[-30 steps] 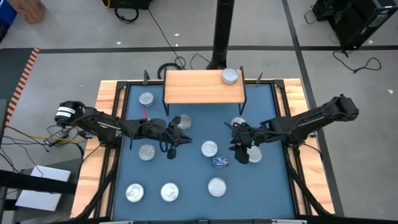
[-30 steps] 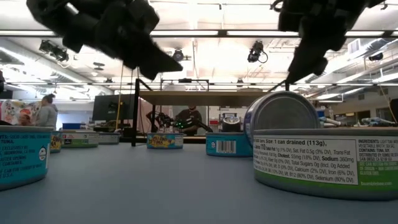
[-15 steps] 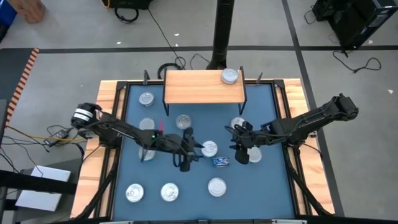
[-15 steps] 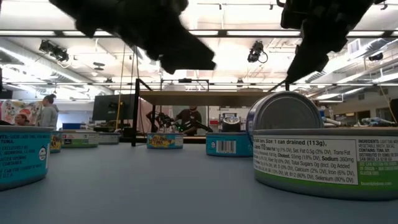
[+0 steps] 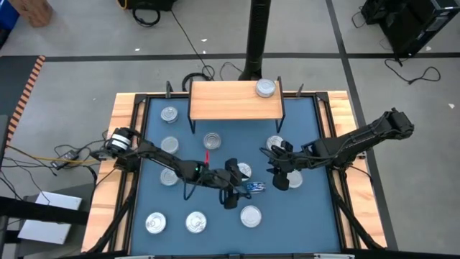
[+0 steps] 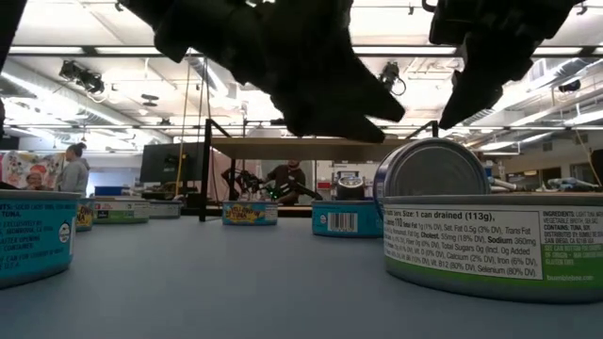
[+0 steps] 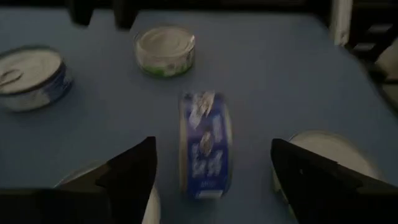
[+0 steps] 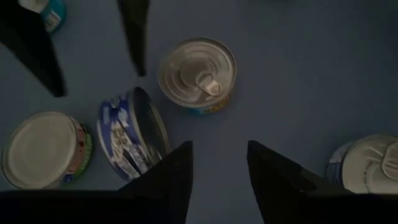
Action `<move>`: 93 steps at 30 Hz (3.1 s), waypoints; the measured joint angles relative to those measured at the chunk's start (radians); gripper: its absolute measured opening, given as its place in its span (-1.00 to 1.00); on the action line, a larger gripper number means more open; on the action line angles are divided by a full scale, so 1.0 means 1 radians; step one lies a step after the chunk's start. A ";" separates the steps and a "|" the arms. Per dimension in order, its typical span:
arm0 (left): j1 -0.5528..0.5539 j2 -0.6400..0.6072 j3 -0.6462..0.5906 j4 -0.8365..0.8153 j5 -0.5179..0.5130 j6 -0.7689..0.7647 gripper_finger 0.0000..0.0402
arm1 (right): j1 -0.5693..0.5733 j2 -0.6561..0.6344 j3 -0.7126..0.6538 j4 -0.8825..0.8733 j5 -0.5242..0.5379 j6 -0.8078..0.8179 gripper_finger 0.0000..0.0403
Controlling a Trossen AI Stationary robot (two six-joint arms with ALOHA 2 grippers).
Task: Stack canned seafood by type on shelf
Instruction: Put the blue tuna can on the shelf
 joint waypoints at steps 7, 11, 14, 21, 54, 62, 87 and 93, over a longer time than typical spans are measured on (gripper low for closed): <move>-0.011 0.018 0.008 0.010 -0.049 0.000 0.68 | 0.021 0.000 0.000 0.001 0.025 0.000 -0.21; -0.014 0.033 0.008 0.013 -0.101 -0.001 0.68 | 0.022 0.000 0.000 0.002 0.026 0.000 -0.21; -0.014 0.034 0.008 0.021 -0.109 -0.001 0.68 | 0.022 0.000 0.000 0.005 0.026 0.000 -0.21; -0.015 0.072 0.029 0.040 -0.062 0.000 0.68 | 0.020 0.000 0.000 0.010 0.027 -0.019 -0.21; -0.015 -0.049 0.142 -0.267 -0.175 0.195 -0.27 | 0.046 0.000 0.000 0.010 0.045 -0.023 -0.22; 0.022 -0.239 0.142 -0.487 -0.501 0.371 -0.27 | 0.077 0.000 0.000 0.010 0.097 -0.018 -0.22; 0.526 -0.295 0.142 -0.528 -0.647 0.839 -0.27 | 0.076 0.000 0.000 0.023 0.129 -0.036 -0.22; 0.608 -0.292 0.142 -0.601 -0.644 0.852 -0.27 | 0.076 0.000 0.000 0.023 0.130 -0.037 -0.22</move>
